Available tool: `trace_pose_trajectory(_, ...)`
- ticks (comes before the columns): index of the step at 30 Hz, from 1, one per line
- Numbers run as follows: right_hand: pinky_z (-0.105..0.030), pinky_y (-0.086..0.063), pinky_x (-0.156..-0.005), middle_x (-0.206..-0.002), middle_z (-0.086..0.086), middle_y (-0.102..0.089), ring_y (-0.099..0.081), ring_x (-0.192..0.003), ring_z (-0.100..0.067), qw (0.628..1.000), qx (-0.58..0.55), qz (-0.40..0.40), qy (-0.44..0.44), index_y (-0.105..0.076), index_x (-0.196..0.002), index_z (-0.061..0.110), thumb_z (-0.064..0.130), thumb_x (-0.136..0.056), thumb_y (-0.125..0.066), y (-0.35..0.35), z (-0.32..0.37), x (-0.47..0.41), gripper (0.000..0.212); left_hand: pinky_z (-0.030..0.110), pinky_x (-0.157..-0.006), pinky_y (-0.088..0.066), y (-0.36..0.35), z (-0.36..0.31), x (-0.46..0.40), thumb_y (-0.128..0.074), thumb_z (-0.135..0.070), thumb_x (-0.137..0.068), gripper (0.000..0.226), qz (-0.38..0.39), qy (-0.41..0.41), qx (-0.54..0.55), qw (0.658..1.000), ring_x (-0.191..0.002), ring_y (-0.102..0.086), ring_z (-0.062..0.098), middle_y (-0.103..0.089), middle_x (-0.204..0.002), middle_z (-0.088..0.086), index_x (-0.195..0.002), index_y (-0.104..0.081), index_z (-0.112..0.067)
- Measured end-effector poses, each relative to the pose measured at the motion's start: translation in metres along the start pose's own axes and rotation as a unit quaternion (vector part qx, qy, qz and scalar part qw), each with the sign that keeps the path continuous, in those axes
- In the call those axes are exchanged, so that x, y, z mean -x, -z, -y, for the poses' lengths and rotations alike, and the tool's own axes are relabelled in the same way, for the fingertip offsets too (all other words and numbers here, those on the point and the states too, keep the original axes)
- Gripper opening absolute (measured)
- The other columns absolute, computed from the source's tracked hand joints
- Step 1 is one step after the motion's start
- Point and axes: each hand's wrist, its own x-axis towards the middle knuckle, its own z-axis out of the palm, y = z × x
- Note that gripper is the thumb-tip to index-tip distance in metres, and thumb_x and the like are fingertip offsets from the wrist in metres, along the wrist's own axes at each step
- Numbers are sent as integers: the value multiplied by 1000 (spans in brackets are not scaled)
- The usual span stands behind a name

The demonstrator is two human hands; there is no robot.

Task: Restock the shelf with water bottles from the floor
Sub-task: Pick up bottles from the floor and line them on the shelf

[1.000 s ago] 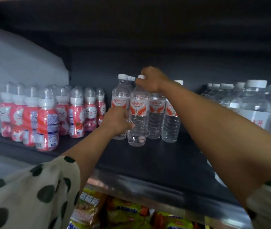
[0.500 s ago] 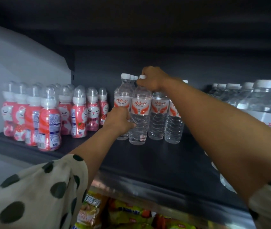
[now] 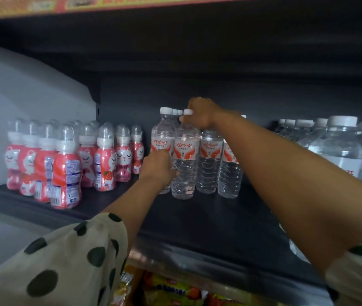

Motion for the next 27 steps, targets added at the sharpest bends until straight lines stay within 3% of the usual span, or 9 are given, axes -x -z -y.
trace_pose_trajectory(3,-31,-41,-83,-141,-12,-44,-49,-122,-27,1000,4,7,-11,-32,-142,8,43,-88,-62,6,3,5,70,28,-68,-47,9,1,4,-75,-24,-79,21,4,-2,-14,1000,-81,-63,20,-66,-86,5,-85,-66,-6)
trace_pose_trajectory(5,-34,-41,-92,-146,-13,-38,-45,-128,-30,1000,20,8,-17,-21,-147,9,42,-89,-61,12,9,15,78,28,-65,-45,20,1,9,-75,-20,-77,18,-1,-8,-27,1000,-82,-63,21,-67,-86,7,-84,-66,-6)
trace_pose_trajectory(10,-35,-44,-79,-129,-16,-50,-53,-112,-33,994,108,-1,-7,-31,-139,9,26,-90,-59,19,35,76,60,29,-64,-45,62,-2,44,-71,-17,-78,16,-16,-26,-66,997,-83,-63,26,-66,-88,9,-88,-66,-6)
trace_pose_trajectory(16,-37,-42,-88,-130,-16,-48,-50,-117,-34,987,159,18,30,-41,-130,8,26,-85,-62,6,79,208,52,37,-66,-51,112,-10,142,-69,-17,-76,20,-1,-83,-92,992,-82,-62,34,-59,-81,13,-71,-50,-12)
trace_pose_trajectory(18,-36,-42,-87,-129,-15,-46,-49,-116,-33,985,165,38,30,-41,-127,9,28,-84,-64,-9,91,257,52,40,-69,-51,121,-12,189,-68,-15,-75,17,29,-84,-90,992,-89,-61,36,-61,-90,15,-79,-52,-11)
trace_pose_trajectory(21,-37,-40,-89,-126,-12,-47,-47,-116,-31,983,167,73,26,-42,-123,10,31,-81,-66,-41,105,331,53,41,-81,-51,117,-9,262,-70,-16,-76,34,105,-64,-85,989,-104,-58,34,-59,-110,14,-106,-57,-11)
trace_pose_trajectory(27,-38,-40,-88,-128,-17,-45,-47,-116,-35,975,155,159,7,-39,-130,6,31,-76,-70,-112,101,448,67,39,-80,-51,62,13,377,-71,-17,-77,39,222,-68,-134,963,-108,-58,33,-60,-112,14,-112,-55,-10)
